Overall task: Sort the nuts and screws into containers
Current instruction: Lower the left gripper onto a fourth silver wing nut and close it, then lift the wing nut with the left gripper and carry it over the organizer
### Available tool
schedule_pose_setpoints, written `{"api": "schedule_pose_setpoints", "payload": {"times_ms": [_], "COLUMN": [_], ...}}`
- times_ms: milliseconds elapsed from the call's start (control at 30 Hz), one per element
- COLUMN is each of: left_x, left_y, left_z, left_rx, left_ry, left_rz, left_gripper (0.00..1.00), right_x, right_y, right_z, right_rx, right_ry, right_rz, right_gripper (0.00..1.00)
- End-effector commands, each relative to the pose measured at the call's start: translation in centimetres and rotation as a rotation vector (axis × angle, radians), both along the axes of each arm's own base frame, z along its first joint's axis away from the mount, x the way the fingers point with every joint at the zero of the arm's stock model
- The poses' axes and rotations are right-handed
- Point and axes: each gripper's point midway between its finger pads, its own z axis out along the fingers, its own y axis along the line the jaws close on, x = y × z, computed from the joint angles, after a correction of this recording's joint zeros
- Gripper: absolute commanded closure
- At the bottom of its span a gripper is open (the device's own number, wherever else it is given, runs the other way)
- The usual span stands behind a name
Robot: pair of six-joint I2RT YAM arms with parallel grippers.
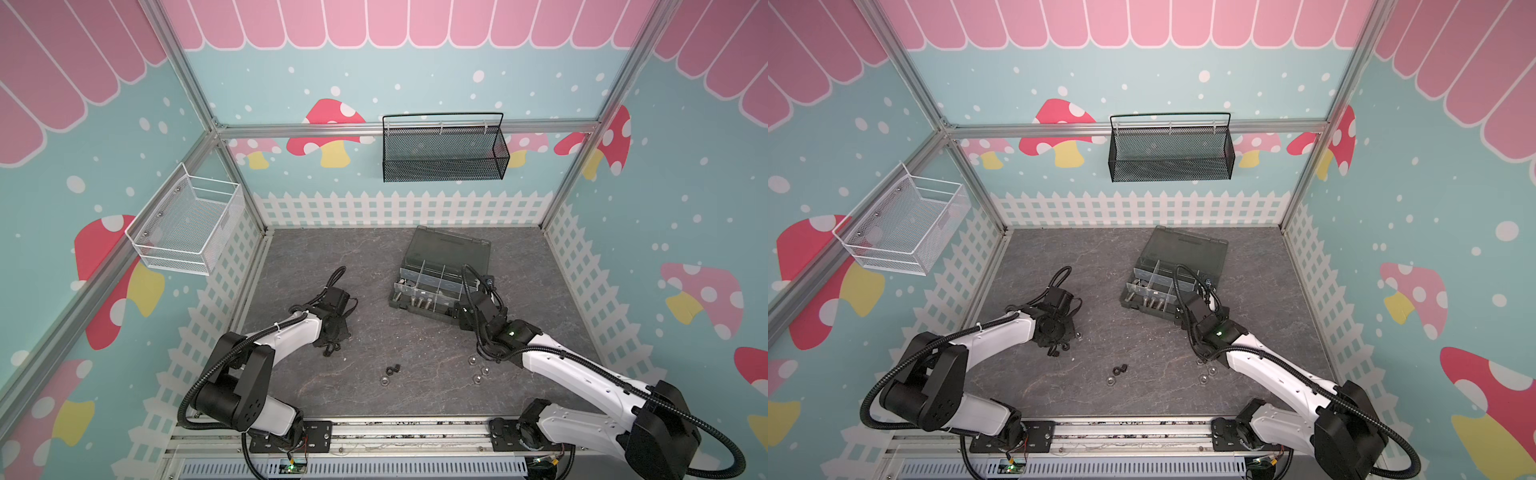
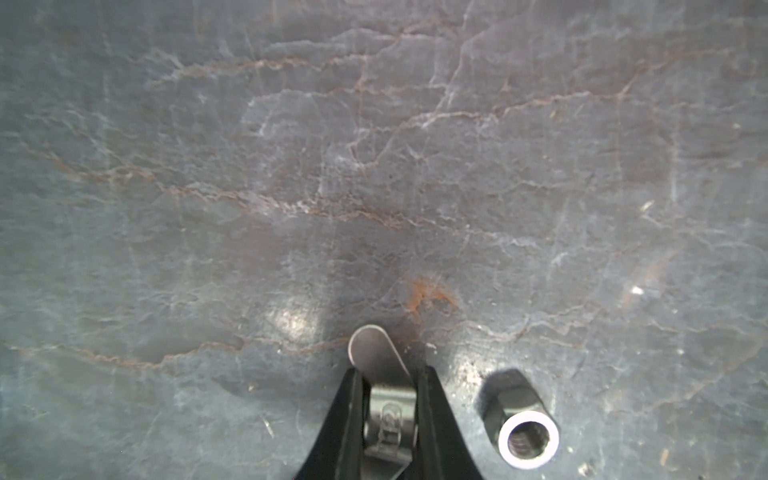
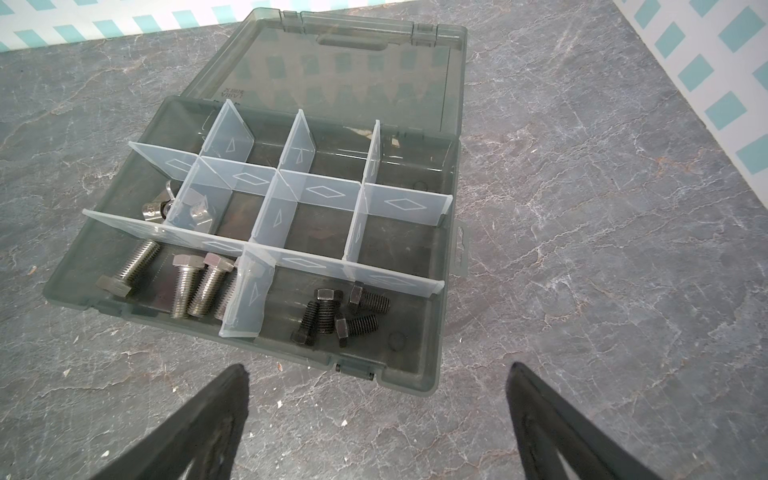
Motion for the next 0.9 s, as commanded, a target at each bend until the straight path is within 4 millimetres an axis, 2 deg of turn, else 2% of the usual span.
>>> {"api": "schedule_pose_setpoints", "payload": {"times_ms": [0,200,400,533,600,867], "left_x": [0.1,0.8,2.6,4.8,5.6,11.9], "left_y": [0.0,-0.5,-2.7,-4.8,-6.8,-13.2], "left_z": [0.4,1.6,4.5,7.1,8.1,11.7], "left_rx": [-0.015,-0.045,-0.125,-0.15,-0.16,-0.212], "left_ry": [-0.014,-0.052,-0.127,-0.203,-0.236,-0.365], "left_rz": [0.021,0.023,-0.008,-0.041,-0.077,-0.139], "left_gripper": [0.85,0.89,0.9,0.9,0.9,0.91], "right_x": [-0.1,-0.1,-0.1,-0.1,-0.1,-0.5], "right_y": [-0.5,-0.6,-0.5,-0.4,-0.4,-0.5], "right_z": [0.5,0.6,0.5,0.2,0.1,-0.1], "right_rx": [0.005,0.005,0.006,0.009,0.008,0.033], "right_ry": [-0.011,-0.014,-0.011,-0.004,-0.002,0.005], "right_rz": [-0.027,-0.028,-0.028,-0.029,-0.03,-0.034], "right_gripper": [0.02,0.02,0.02,0.02,0.02,0.02]}}
